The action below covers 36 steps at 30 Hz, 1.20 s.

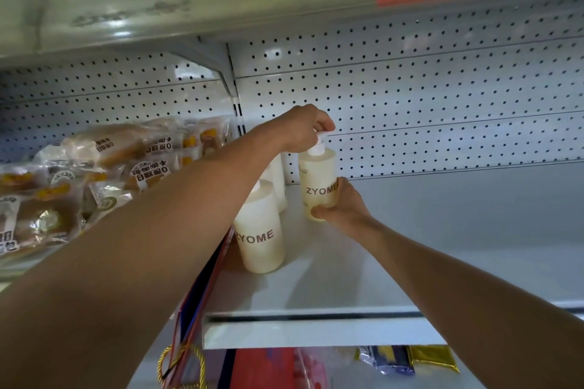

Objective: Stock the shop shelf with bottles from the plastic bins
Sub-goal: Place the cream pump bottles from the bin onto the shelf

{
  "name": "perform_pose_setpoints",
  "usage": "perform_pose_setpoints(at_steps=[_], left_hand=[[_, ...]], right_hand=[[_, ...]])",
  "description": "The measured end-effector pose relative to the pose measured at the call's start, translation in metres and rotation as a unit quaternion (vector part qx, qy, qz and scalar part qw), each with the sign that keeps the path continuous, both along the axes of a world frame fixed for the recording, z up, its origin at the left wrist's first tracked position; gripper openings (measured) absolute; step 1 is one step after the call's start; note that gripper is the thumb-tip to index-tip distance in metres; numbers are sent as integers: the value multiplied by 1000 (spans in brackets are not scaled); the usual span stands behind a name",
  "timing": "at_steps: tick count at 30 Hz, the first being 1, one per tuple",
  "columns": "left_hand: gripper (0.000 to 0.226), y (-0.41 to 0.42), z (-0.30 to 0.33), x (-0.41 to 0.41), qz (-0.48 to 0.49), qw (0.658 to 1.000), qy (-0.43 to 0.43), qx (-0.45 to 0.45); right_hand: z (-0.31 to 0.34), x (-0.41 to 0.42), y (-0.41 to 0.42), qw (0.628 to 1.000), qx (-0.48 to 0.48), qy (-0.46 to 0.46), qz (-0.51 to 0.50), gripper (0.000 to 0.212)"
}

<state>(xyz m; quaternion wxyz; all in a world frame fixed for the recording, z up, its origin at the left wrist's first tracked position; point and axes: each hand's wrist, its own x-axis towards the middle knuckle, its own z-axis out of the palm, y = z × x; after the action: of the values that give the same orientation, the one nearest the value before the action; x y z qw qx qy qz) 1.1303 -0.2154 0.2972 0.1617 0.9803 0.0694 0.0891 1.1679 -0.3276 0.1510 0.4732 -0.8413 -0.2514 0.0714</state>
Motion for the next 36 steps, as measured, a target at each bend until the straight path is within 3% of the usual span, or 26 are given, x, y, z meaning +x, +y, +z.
perform_pose_setpoints(at_steps=[6,12,17,21,29,36], left_hand=[[41,-16,-4,-13,20,999,-25,41],[30,-56,-29,-46,36,986,-136,87],[24,-117,-65,-72,41,991,-118,50],[25,-166,-95,-88,56,993,-71,82],[24,-269,-159,-119,54,993,-50,92],[25,-351,-248,-143,32,999,38,1]], right_hand=[[-2,-8,-26,993,-89,-77,5,74],[4,-22,-101,959,-183,-217,0,55],[4,-42,-177,926,-239,-290,24,46],[3,-54,-244,894,-278,-348,40,42],[-22,-68,-361,896,-270,-348,47,37],[-91,-92,-431,918,-286,-264,74,32]])
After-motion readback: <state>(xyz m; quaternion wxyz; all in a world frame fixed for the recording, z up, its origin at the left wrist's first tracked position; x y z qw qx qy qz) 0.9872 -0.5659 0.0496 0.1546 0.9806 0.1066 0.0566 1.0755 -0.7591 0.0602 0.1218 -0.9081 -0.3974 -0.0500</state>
